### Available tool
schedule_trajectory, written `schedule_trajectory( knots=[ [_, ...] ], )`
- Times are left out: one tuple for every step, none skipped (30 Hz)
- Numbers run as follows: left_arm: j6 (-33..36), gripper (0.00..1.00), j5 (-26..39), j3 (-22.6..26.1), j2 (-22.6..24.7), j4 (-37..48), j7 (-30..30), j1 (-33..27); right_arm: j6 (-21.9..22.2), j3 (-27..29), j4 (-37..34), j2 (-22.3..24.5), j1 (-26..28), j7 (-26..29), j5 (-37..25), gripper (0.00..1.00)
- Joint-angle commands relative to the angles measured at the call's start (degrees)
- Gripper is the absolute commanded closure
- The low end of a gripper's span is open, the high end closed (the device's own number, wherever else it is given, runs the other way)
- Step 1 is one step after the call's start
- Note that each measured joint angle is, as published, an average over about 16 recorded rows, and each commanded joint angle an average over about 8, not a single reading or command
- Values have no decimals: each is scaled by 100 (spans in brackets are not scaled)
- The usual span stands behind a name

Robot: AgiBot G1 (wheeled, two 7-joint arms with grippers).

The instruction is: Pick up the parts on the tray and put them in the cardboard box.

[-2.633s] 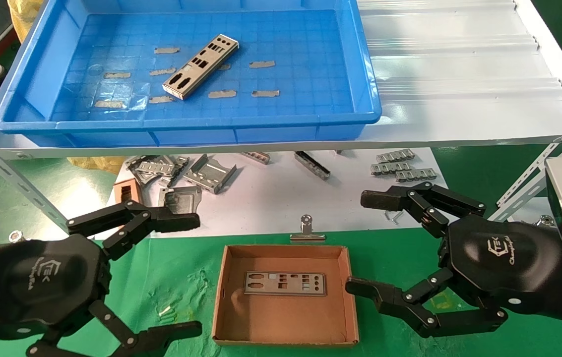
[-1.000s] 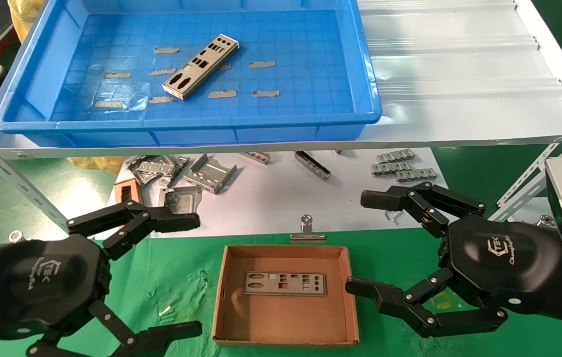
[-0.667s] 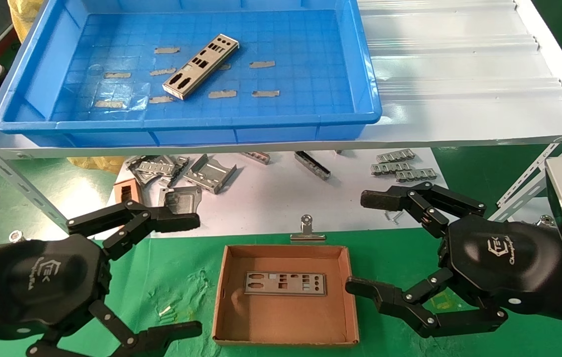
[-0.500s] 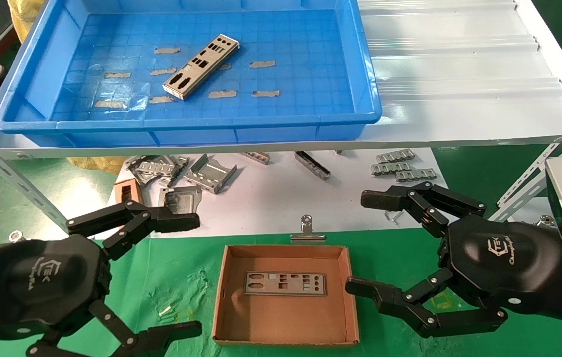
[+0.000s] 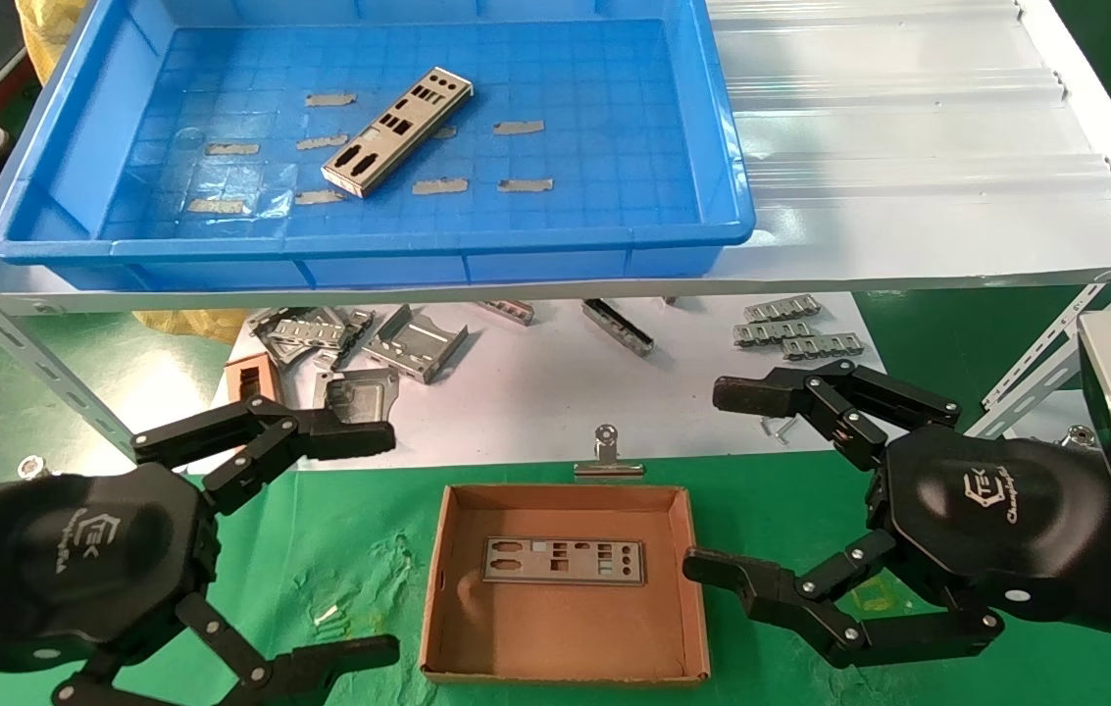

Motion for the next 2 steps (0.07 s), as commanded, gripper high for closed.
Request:
schedule_trajectory(
  knots=[
    [0, 0, 0, 0, 0, 0, 0, 0, 0, 0, 0, 0, 0, 0, 0, 0],
    [0, 0, 0, 0, 0, 0, 0, 0, 0, 0, 0, 0, 0, 0, 0, 0]
  ],
)
